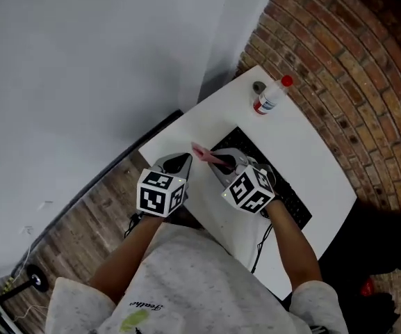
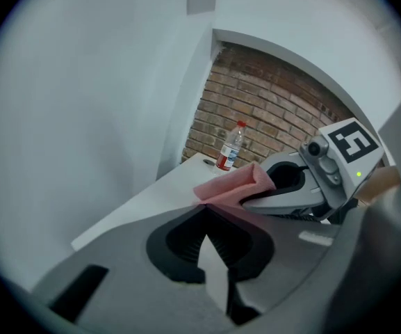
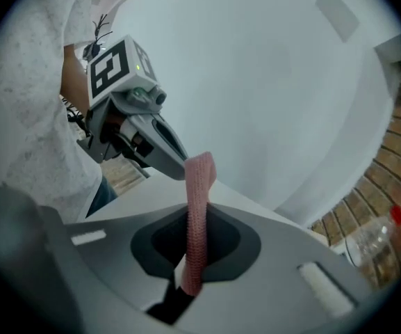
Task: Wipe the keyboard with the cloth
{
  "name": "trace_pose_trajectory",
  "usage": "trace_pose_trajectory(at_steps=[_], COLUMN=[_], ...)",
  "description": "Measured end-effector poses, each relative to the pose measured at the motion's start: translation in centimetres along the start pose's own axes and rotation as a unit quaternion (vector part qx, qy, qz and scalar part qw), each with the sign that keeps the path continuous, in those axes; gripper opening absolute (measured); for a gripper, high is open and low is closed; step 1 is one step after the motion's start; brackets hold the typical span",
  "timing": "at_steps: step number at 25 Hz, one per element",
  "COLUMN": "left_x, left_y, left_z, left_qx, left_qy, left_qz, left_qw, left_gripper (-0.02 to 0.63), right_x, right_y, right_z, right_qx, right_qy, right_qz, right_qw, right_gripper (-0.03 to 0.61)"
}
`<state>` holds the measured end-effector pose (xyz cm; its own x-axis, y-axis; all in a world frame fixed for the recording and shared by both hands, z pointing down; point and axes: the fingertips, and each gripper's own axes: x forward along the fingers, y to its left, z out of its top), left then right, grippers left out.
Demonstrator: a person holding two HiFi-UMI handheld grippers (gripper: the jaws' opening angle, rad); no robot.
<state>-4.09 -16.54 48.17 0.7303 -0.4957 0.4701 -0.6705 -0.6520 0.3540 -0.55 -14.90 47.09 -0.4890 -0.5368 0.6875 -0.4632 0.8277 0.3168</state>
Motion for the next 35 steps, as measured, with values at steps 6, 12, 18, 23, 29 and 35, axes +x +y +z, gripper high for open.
trace_pose_trajectory(at_steps=[6,12,18,23,29,35], left_x=[3.4,6.6,9.2,10.2,10.5,10.2], left_y=[-4.1,-11.2,-16.6,-20.8,-23.5,-24.2], left_z=[3.6,5.9,6.2,5.8,5.1,4.7], left_qx=[0.045,0.119,0.163,0.192,0.221,0.227], left_qy=[-0.006,0.003,0.021,0.036,0.042,0.045], left_qz=[-0.066,-0.155,-0.226,-0.279,-0.309,-0.315], left_qw=[0.9968,0.9807,0.9602,0.9401,0.9239,0.9204], left_gripper=[-0.008,-0.008,-0.008,-0.008,-0.008,-0.008], right_x=[-5.5,-12.5,-17.8,-22.4,-25.5,-26.4], right_y=[-3.9,-5.8,-5.7,-4.4,-2.6,-2.2], right_z=[-1.1,-5.1,-9.1,-12.1,-14.8,-14.8], right_qx=[0.124,0.231,0.324,0.402,0.462,0.476], right_qy=[-0.049,-0.063,-0.069,-0.09,-0.098,-0.119], right_qz=[-0.113,-0.246,-0.344,-0.421,-0.494,-0.509], right_qw=[0.985,0.939,0.879,0.808,0.73,0.707], right_gripper=[0.023,0.023,0.023,0.021,0.021,0.021])
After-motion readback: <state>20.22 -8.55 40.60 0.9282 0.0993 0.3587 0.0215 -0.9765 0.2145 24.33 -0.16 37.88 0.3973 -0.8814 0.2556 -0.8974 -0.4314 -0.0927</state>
